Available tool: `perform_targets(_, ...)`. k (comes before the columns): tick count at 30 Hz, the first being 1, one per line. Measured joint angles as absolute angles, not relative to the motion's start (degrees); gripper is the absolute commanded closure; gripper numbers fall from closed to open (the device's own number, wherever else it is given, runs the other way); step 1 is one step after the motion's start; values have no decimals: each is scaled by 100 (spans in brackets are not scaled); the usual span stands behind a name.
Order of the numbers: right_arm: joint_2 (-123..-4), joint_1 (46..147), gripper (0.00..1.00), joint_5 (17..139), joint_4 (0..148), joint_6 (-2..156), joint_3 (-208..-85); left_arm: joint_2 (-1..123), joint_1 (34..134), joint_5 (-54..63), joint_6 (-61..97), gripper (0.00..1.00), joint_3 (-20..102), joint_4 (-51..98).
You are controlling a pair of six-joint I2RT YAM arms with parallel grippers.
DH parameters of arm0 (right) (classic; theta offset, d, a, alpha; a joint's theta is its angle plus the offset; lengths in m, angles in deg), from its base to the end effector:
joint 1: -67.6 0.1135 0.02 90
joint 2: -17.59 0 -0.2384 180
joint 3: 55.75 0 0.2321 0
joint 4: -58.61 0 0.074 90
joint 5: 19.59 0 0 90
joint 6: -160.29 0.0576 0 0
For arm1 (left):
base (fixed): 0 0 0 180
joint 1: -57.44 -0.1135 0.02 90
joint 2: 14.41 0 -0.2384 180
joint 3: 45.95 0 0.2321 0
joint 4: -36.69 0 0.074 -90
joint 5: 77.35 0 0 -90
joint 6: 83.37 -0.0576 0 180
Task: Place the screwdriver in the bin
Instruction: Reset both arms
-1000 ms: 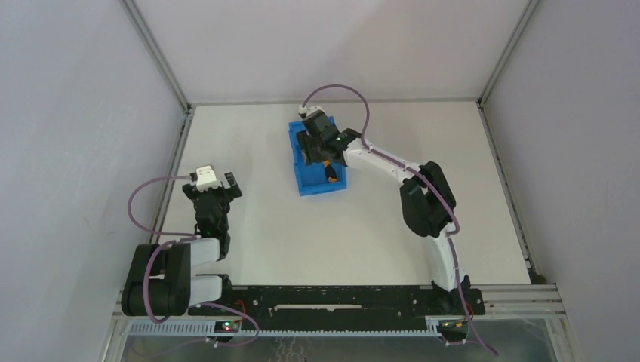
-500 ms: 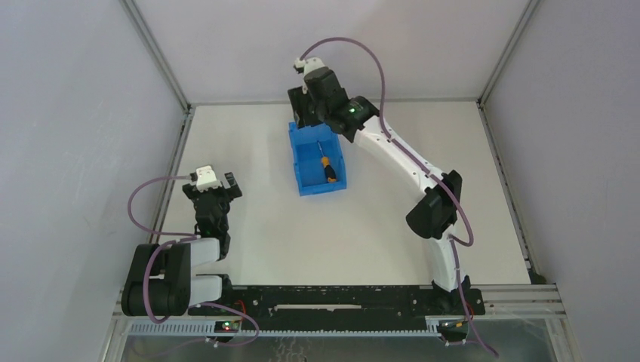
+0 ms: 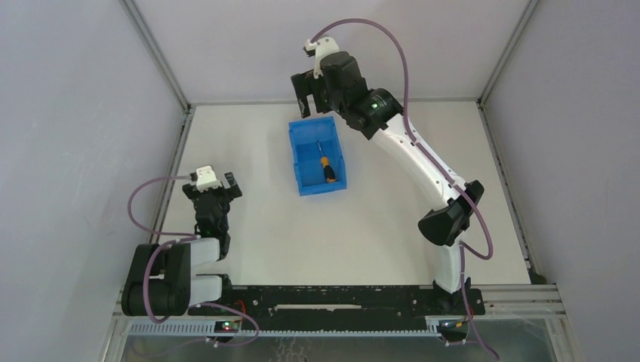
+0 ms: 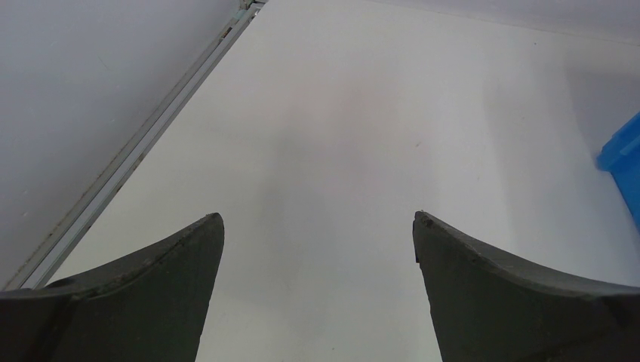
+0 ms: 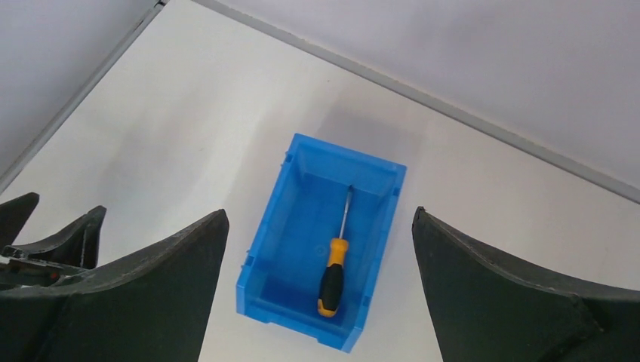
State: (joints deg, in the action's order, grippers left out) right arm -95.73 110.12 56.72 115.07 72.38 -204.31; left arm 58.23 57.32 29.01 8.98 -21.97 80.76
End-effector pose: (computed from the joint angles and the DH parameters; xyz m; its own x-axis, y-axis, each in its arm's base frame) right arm 0.3225 0.2773 0.4193 -0.2846 -0.2129 -0.9347 -0.4840 0.8736 -0.0516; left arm 0.2310 0.0167 0.1564 -0.0684 -0.0395 -0.9969 -0.2858 0.9581 -0.0184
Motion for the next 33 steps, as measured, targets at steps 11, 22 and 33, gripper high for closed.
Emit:
perform_targets(11, -8548, 10083, 0, 5823, 11525, 6884, -19579, 5823, 5732, 2901, 900, 0, -2197, 8076)
perform_targets(22, -7433, 8118, 1, 6597, 11300, 6851, -18573, 5826, 5732, 2901, 898, 0, -2197, 8076)
perform_targets(33, -7164, 7043, 0, 7309, 11241, 6899, -18130, 5823, 5732, 2901, 900, 0, -2197, 8073)
